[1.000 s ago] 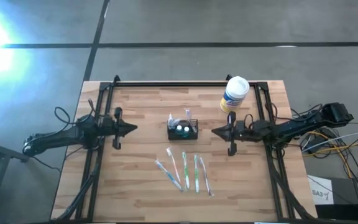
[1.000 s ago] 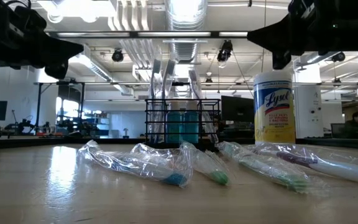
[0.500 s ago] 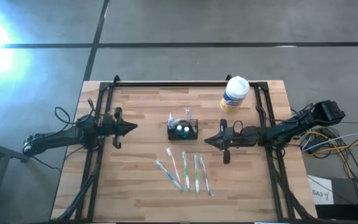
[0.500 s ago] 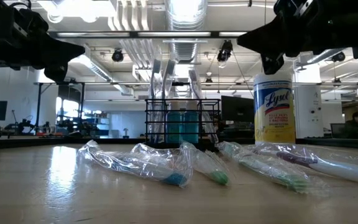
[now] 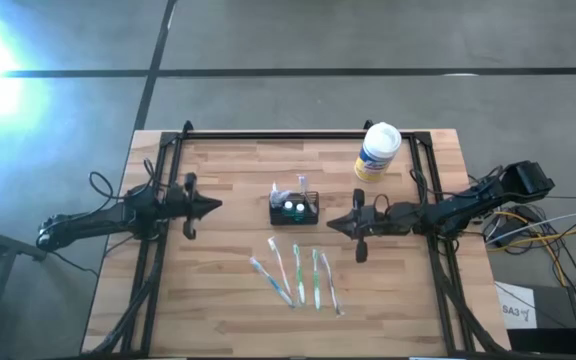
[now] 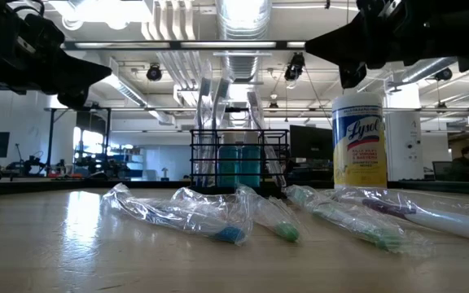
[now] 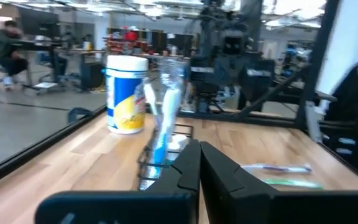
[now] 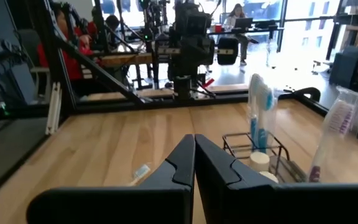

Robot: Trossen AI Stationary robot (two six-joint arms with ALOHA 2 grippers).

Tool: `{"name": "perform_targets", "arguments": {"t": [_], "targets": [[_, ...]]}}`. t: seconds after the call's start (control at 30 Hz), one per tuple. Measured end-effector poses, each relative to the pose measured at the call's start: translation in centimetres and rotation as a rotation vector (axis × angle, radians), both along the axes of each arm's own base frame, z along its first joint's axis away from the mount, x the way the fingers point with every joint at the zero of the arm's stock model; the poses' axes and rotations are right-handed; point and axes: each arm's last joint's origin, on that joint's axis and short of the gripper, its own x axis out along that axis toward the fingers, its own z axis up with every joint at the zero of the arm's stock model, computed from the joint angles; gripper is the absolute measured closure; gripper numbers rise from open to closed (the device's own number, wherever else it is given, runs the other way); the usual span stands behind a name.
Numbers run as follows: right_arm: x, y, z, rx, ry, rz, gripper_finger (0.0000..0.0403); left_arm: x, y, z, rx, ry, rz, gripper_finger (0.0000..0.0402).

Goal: Pick & Place toothbrushing station
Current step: Put the purple toothbrush into the black wire organizer

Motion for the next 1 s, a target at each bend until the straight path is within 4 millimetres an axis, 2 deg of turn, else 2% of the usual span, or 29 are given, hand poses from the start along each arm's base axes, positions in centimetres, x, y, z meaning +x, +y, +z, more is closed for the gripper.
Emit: {"name": "perform_targets", "arguments": {"t": [0.27,0.47,0.53,0.67,0.73,1.0], "targets": [[0.9,0.2,0.5,-0.007,-0.008,0.001,0.0394,0.0,0.0,0.3,-0.062,-0.011,-0.006,0.0396],[2.1,0.5,0.2,0.0,0.02,0.002,0.0394,0.0,0.2,0.1,-0.115,-0.012,0.063,0.0391],[2.5,0.8,0.4,0.036,0.036,0.009,0.0394,-0.1,0.3,0.7,-0.12,-0.029,0.094,0.0388],[3.2,1.9,0.8,0.066,0.191,0.019,0.0394,-0.4,0.2,2.5,-0.053,-0.08,0.099,0.0389],[3.5,2.7,1.2,0.058,0.265,-0.031,0.0394,-0.5,0.2,2.9,-0.024,-0.084,0.1,0.0392],[4.1,5.0,3.9,0.004,0.5,-0.227,0.0394,-0.5,0.1,2.9,-0.01,-0.053,0.082,0.0389]]}}
